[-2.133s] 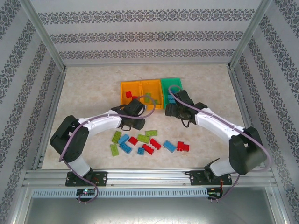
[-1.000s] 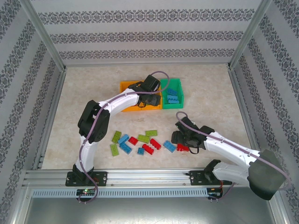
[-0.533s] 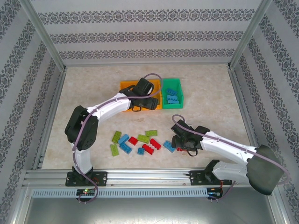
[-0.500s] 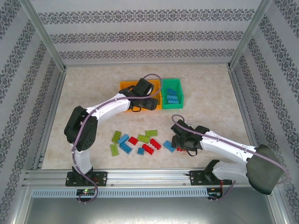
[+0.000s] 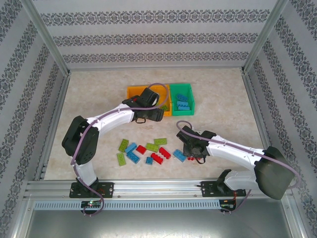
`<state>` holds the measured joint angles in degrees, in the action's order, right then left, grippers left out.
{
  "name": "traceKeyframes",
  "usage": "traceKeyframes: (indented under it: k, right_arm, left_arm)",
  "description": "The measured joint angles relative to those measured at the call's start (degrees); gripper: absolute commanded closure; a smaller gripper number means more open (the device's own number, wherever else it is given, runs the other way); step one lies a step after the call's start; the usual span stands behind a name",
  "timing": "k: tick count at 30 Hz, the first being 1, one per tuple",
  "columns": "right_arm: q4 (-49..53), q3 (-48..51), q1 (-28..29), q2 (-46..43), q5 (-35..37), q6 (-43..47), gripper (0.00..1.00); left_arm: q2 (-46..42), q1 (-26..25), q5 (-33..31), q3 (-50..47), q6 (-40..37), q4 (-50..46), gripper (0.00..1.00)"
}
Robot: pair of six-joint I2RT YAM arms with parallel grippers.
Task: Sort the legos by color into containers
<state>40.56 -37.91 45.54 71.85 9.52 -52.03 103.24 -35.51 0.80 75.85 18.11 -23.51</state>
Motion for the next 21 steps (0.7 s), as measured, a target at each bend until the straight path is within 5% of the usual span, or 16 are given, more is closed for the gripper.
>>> traceKeyframes:
  k: [21]
  right_arm:
    - [-0.7,-5.49,-4.52,0.46,2.05,4.94,0.68]
  left_arm:
    - [-1.7,0.0,-2.23,-4.11,0.39,0.37,0.23]
